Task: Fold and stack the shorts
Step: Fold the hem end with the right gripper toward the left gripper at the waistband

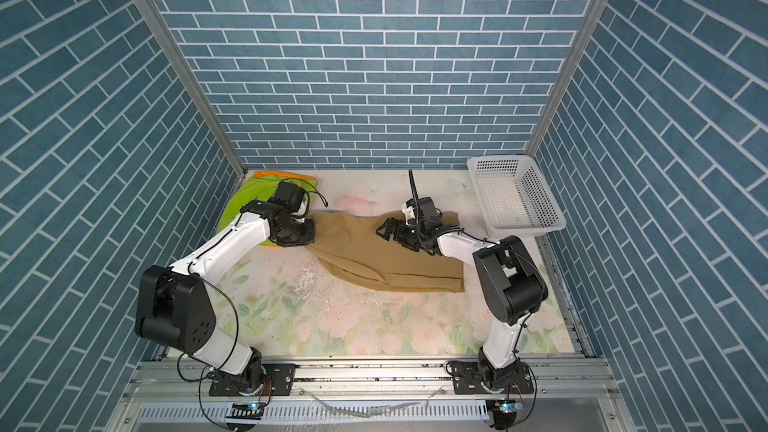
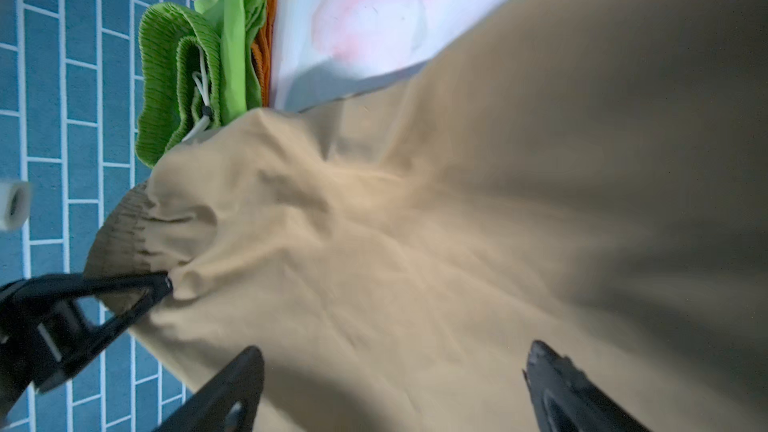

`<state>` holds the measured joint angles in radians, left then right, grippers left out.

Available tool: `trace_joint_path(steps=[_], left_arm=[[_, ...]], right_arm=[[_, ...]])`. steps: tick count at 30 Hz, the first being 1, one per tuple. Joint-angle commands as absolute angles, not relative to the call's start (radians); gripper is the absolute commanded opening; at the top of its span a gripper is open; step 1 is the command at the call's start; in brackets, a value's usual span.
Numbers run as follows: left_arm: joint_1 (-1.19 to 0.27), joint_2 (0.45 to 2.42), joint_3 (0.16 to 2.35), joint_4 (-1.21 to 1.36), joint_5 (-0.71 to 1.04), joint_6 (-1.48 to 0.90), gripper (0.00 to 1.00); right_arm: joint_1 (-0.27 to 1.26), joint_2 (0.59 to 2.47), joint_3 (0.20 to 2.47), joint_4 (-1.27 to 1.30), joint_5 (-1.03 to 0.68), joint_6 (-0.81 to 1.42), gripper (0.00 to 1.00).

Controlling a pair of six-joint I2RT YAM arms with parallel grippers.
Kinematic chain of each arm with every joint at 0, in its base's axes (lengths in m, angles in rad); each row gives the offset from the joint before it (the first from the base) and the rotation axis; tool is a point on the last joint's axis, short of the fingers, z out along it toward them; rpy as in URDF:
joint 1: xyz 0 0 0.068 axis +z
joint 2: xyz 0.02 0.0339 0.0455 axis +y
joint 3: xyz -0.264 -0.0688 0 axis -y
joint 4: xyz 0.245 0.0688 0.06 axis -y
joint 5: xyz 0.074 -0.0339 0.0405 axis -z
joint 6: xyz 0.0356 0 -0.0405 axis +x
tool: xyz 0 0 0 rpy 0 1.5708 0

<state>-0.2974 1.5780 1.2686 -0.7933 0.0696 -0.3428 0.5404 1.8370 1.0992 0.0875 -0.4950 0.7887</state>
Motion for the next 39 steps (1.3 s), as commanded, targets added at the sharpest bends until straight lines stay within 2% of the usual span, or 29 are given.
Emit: trace_joint_path(steps=[1, 10, 17, 22, 26, 32, 35, 39], left_arm=[[-0.325, 1.564, 1.308, -0.860, 0.029, -0.322, 0.00], [-0.378, 1.542, 1.303, -0.864, 0.021, -0.324, 0.00], [-0.391, 1.506, 1.279, -0.855, 0.027, -0.325, 0.00], [-0.404, 1.502, 1.300, -0.859, 0.027, -0.320, 0.00], [-0.420, 1.509, 1.324, -0.865, 0.019, -0.314, 0.00], [-0.456, 1.534, 1.371, -0.884, 0.000, -0.301, 0.00], [-0.469, 1.542, 1.390, -0.885, -0.009, -0.300, 0.00], [-0.488, 1.545, 1.392, -0.884, -0.020, -0.302, 0.00]], right_arm=[[0.581, 1.934, 1.200, 0.141, -0.515, 0.860, 0.99], [0.595, 2.249, 1.537, 0.088, -0.513, 0.874, 0.98], [0.531, 2.438, 1.819, -0.010, -0.515, 0.852, 0.99], [0.510, 2.383, 1.876, -0.042, -0.536, 0.815, 0.98], [0.510, 2.171, 1.746, -0.046, -0.520, 0.777, 0.99], [0.548, 1.785, 1.259, 0.077, -0.434, 0.846, 0.99], [0.602, 1.653, 1.025, 0.190, -0.384, 0.929, 0.99], [0.707, 1.569, 0.825, 0.282, -0.313, 0.987, 0.99]])
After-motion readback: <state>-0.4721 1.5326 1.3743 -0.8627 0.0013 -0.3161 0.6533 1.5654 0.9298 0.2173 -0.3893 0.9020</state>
